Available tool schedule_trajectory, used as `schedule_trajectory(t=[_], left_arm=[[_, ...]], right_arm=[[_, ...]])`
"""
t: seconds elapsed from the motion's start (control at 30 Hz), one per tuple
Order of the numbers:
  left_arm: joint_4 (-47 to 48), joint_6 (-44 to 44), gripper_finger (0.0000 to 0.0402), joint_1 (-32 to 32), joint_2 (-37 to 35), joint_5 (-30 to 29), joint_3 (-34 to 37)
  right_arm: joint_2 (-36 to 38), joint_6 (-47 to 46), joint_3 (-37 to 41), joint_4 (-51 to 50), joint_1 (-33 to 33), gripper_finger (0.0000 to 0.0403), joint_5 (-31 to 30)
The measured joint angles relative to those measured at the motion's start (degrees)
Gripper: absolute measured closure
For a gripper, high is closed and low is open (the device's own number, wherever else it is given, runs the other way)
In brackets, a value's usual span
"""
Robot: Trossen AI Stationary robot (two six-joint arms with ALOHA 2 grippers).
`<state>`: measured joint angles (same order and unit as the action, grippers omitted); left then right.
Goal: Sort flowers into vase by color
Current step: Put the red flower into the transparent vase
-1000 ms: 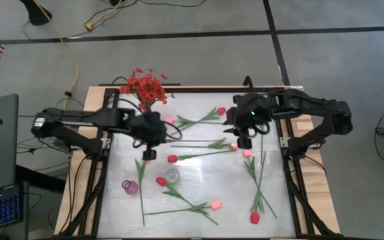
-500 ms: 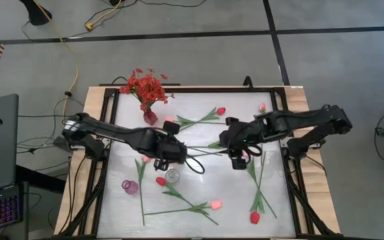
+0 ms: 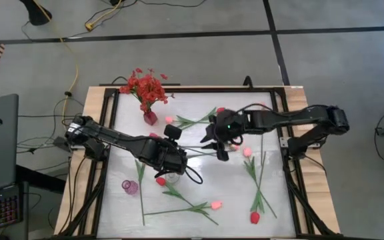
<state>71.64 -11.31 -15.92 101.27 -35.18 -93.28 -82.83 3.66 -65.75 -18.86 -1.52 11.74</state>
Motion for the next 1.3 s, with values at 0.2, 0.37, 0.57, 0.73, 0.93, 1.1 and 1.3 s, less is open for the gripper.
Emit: schedule_trajectory(t=[0.2, 0.37, 0.57, 0.73, 0.93, 1.1, 1.3], left_arm=[[-0.08, -2.31, 0.04, 0.17, 0.0, -1.12, -0.01], [-2.1, -6.58, 0.04, 0.31, 0.0, -4.76, 0.0], [-3.16, -9.26, 0.04, 0.33, 0.0, -6.69, 0.0], [-3.17, -10.03, 0.04, 0.79, 0.0, -7.65, -0.01], [-2.99, -10.61, 0.04, 1.08, 0.0, -7.65, -0.01], [-2.97, -13.32, 0.0397, 1.18, 0.0, -7.52, -0.01], [-3.65, -15.44, 0.0381, 1.18, 0.0, -7.36, 0.0]], right_arm=[[0.0, 0.81, 1.19, 3.34, -4.77, 0.024, 4.92], [-3.25, -1.29, 1.19, 7.79, -6.28, 0.02, 7.41], [-8.82, -1.25, -0.49, 8.87, -6.33, 0.0142, 12.54], [-11.18, -0.66, -1.72, 9.17, -6.44, 0.0133, 12.31], [-12.15, -1.1, -1.76, 8.39, -6.51, 0.0138, 10.94], [-12.04, -2.97, -1.76, 7.7, -6.88, 0.0197, 10.87], [-12.02, -3.22, -1.78, 5.6, -7.52, 0.0321, 10.87]])
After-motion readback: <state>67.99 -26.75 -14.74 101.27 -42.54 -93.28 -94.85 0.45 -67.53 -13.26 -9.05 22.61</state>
